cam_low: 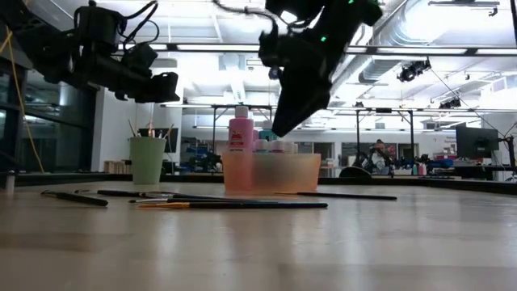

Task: Pick & Place Paint Supplies
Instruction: Put the orange paintbrush into the cup

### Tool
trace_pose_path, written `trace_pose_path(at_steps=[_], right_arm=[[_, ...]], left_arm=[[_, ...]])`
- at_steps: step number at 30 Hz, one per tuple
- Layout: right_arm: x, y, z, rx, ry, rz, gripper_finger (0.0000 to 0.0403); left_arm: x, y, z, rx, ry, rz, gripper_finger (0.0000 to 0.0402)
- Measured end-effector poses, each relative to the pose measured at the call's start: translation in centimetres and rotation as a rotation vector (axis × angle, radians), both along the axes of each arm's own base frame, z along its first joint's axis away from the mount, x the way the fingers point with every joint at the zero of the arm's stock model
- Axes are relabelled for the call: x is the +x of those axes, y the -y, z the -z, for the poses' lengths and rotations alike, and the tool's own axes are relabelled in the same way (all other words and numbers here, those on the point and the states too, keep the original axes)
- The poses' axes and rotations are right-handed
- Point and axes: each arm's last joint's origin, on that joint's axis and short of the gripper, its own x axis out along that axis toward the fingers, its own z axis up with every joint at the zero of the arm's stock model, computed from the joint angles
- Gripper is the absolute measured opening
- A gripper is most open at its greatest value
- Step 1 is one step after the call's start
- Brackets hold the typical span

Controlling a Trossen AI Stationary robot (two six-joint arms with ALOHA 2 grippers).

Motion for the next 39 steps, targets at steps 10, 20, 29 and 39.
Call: trace_pose_path(at_steps=[10, 20, 29, 39], right_arm=[[1.3, 3.3, 3.3, 0.094, -0.136, 0.104, 0.0127], [1.6, 4.6, 6.2, -0.046, -0.211, 0.210, 0.0125], [1.0, 6.9, 6.3, 0.027, -0.228, 0.366, 0.0124], [0.7, 7.9, 6.3, 0.095, -0.232, 0.421, 0.0123]], left_arm=[[0.0, 0.0, 0.1, -0.006, -0.010, -0.001, 0.0152], [0.0, 0.0, 0.2, -0.012, -0.018, -0.003, 0.0152], [0.0, 0.0, 0.2, -0.008, -0.025, -0.003, 0.0152], [0.0, 0.0, 0.2, -0.008, -0.025, -0.004, 0.0152]])
